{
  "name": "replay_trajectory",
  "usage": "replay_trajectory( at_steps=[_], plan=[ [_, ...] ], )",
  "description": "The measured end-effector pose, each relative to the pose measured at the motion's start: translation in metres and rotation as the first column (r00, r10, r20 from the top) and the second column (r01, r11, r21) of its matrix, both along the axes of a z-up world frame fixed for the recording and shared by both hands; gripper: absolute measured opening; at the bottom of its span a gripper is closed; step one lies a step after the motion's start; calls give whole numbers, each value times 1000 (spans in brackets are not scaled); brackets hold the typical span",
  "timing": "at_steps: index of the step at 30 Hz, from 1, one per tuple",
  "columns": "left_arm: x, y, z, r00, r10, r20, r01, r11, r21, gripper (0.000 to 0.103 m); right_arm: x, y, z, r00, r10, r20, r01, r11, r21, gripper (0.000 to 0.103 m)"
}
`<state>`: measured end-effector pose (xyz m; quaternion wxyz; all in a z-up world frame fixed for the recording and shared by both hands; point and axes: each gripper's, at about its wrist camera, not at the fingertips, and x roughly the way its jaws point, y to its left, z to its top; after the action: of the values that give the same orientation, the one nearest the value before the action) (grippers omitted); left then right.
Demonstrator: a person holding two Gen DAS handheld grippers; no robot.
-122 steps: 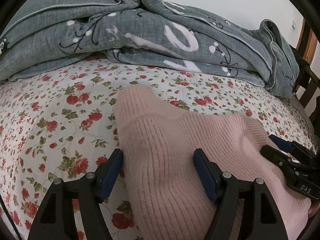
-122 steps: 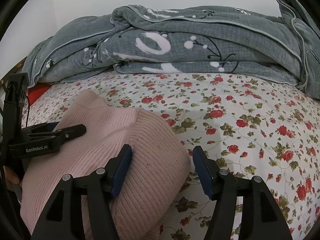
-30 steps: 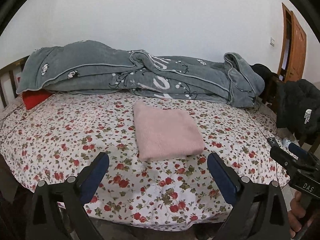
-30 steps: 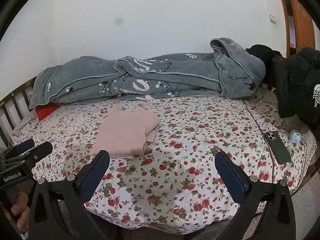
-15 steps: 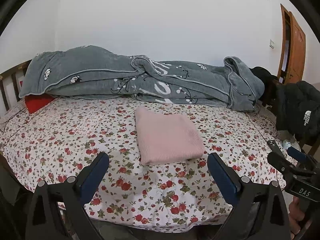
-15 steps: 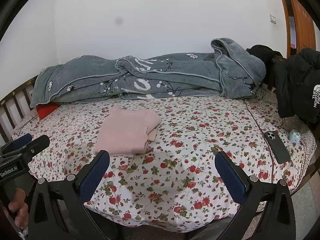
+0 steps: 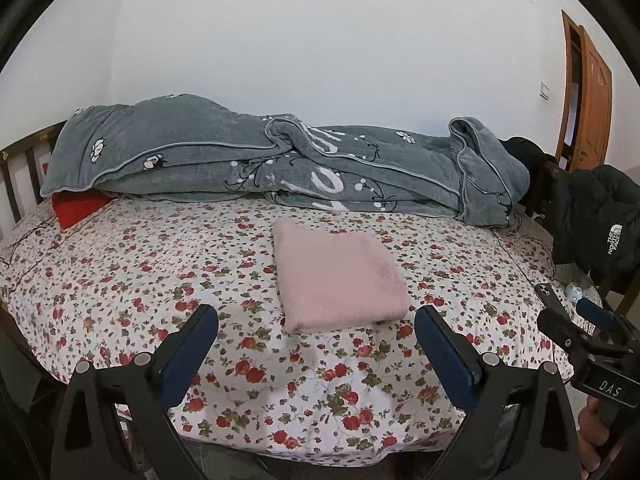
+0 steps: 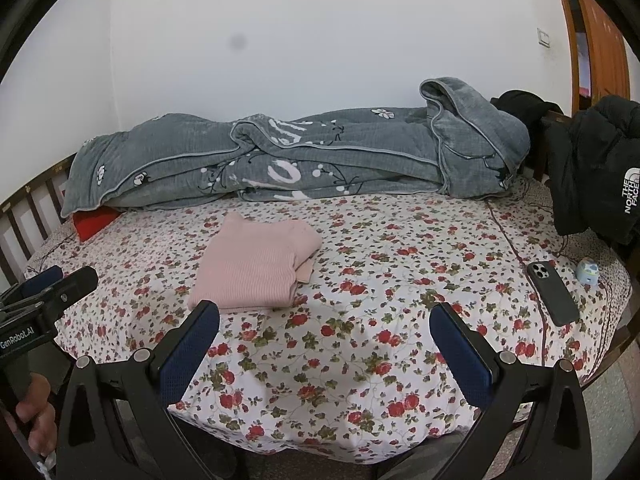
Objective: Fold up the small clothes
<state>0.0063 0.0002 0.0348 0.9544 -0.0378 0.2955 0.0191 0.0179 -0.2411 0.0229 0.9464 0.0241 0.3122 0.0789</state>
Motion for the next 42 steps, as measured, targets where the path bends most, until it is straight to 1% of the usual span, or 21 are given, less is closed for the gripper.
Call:
replay_trajectory(
  at_steps=[22,42],
  plan=[
    [0,4,1,1000,1,7,-1,1000,-8,100,-2,5,1,1000,5,5,-5,1000,1,103],
    [-1,6,3,999,35,11,-35,999,-21,100,-4,8,2,1000,26,18,-26,1000,2,103]
  ],
)
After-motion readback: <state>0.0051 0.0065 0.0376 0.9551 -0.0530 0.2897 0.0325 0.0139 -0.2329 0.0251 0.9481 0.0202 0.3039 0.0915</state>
